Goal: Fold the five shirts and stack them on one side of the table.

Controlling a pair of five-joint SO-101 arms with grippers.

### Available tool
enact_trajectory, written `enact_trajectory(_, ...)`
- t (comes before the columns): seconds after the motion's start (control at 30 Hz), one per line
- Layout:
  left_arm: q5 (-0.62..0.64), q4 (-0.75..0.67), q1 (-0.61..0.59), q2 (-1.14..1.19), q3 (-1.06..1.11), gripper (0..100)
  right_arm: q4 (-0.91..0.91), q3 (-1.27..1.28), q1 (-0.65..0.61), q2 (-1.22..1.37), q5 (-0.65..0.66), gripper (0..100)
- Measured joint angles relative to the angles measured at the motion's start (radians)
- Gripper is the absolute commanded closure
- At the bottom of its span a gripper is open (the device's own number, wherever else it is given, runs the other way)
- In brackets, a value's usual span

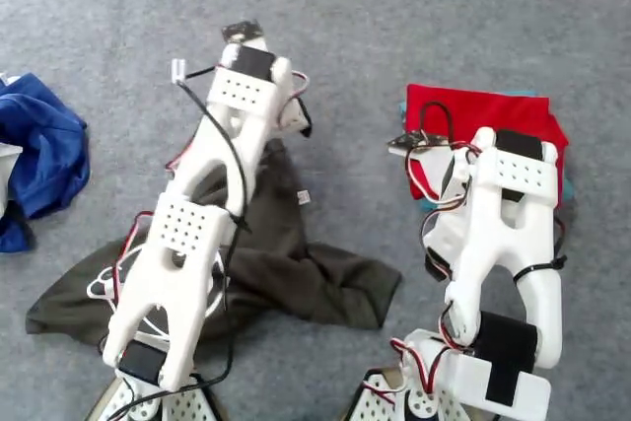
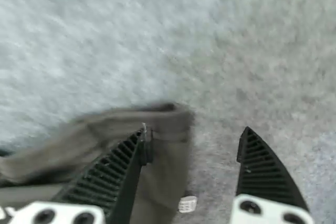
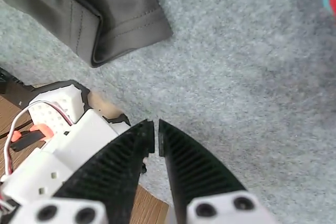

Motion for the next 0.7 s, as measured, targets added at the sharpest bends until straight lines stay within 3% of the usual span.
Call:
enact_trajectory(0.13, 0.048, 0.000, 0.026, 0.052, 0.000, 74, 0.000, 0.000, 0.000, 0.000, 0.000, 96.6)
enact_trajectory(0.3, 0.089, 0.000, 0.018, 0.075, -0.002, 83, 0.000, 0.003, 0.000, 0.000, 0.000, 96.6)
enact_trajectory(0.7, 0.086, 0.000, -0.034, 0.023, -0.031, 80, 0.000, 0.003, 0.000, 0.000, 0.000, 96.6)
